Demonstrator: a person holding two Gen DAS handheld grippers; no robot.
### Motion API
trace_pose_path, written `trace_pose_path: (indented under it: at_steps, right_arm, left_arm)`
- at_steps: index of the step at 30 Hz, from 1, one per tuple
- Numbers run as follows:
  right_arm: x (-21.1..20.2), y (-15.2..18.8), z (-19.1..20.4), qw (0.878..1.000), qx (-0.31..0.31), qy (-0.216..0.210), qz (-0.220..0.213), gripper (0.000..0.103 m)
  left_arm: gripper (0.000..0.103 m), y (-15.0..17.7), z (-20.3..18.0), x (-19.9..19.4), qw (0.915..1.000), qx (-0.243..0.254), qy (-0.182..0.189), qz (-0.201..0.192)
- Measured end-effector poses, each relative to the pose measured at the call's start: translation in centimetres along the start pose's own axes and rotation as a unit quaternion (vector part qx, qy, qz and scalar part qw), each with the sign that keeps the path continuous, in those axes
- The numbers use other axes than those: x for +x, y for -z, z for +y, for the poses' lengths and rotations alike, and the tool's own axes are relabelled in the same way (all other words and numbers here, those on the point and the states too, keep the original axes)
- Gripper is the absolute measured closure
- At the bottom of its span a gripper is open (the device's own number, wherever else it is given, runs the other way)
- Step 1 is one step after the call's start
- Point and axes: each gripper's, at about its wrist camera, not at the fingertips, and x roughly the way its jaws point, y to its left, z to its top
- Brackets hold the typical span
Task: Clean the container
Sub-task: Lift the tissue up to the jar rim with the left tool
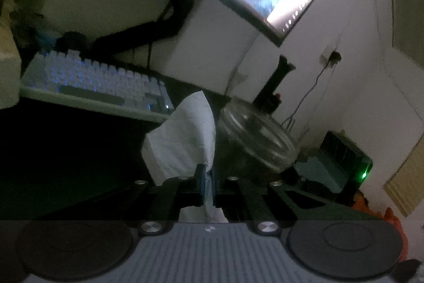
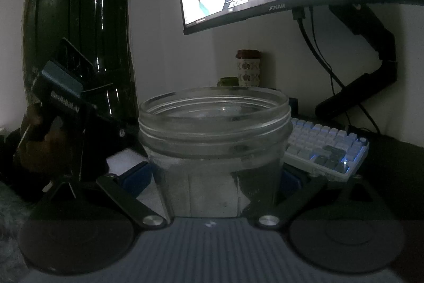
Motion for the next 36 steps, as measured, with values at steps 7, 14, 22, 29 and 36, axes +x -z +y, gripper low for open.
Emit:
trace_pose_path:
  at_steps: [7, 14, 22, 29, 36]
  right_arm:
    - [0.1, 0.0, 0.0, 1.000, -0.001, 0.000, 0.001, 0.003]
    - [0.1, 0.1, 0.1, 1.000, -0.002, 0.000, 0.001, 0.002]
    - [0.0, 0.1, 0.3, 1.000, -0.003, -0.001, 0.000, 0.002]
    - [-0.1, 0.1, 0.4, 1.000, -0.004, -0.001, 0.000, 0.001]
    - [-0.1, 0.1, 0.5, 1.000, -0.006, 0.000, 0.002, 0.001]
  left_arm:
    - [0.100, -0.4, -1.3, -1.4, 0.9996, 0.001, 0.026, -0.012]
    - [0.100, -0.1, -2.5, -1.5, 0.9992, 0.016, 0.032, -0.019]
    - [0.099, 0.1, -3.6, -2.5, 0.9974, 0.035, 0.050, -0.037]
    - [0.099, 0.2, -3.0, -1.5, 0.9984, 0.020, 0.040, -0.035]
    - [0.099, 0.1, -2.7, -1.0, 0.9983, 0.025, 0.023, -0.047]
